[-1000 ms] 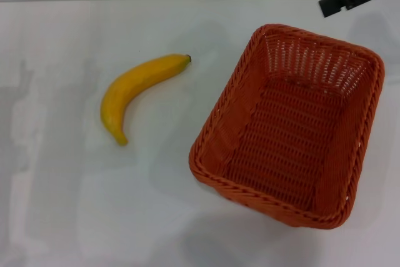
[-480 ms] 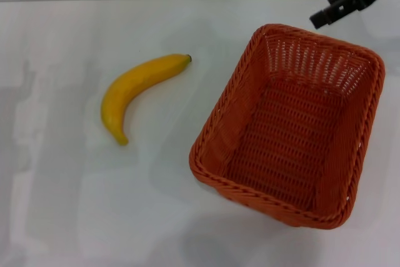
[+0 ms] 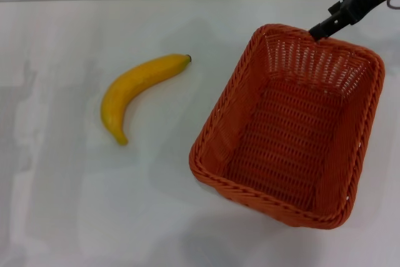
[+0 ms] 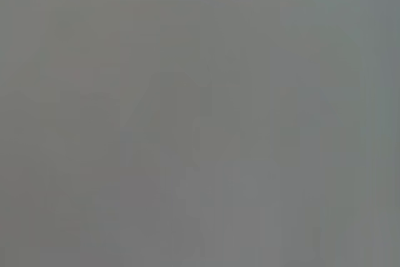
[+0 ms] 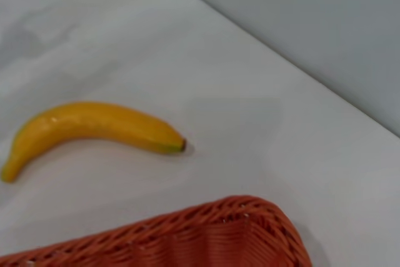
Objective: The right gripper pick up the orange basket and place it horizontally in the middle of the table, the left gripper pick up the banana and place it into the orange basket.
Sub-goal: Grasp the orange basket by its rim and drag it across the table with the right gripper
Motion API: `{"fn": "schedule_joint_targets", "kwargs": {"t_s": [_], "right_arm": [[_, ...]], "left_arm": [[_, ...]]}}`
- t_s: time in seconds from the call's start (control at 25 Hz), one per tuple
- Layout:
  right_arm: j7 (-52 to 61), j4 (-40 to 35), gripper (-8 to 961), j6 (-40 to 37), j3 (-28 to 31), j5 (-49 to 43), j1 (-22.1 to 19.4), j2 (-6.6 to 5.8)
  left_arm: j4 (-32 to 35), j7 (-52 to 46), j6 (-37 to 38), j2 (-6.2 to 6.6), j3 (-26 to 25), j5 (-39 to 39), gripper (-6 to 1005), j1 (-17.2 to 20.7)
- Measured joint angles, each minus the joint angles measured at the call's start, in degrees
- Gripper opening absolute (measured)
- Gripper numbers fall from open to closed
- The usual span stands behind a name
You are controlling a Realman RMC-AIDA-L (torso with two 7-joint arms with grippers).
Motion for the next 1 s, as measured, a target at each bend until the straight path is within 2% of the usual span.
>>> {"fn": "schedule_joint_targets", "kwargs": {"t_s": [0.12, 0.44, 0.72, 1.0], "right_arm": [[0.04, -0.37, 744, 0.52, -0.24, -1.27, 0.16, 0.76], [0.14, -0.46, 744, 2.1, -1.13, -3.4, 0.66, 1.33], [2.02, -0.46, 743, 5.06, -5.52, -6.45, 0.74, 1.82], [2.22, -0.18, 743, 5.32, -6.81, -7.01, 0.75, 2.51]], "left_arm": [[-0.02, 0.0, -0.04, 0.0, 0.0, 0.0, 875, 0.0], [0.02, 0.0, -0.06, 0.0, 0.0, 0.18, 875, 0.0], [0.0, 0.0, -0.37, 0.0, 0.0, 0.18, 876, 0.0], [0.03, 0.0, -0.4, 0.0, 0.0, 0.16, 876, 0.0]]}}
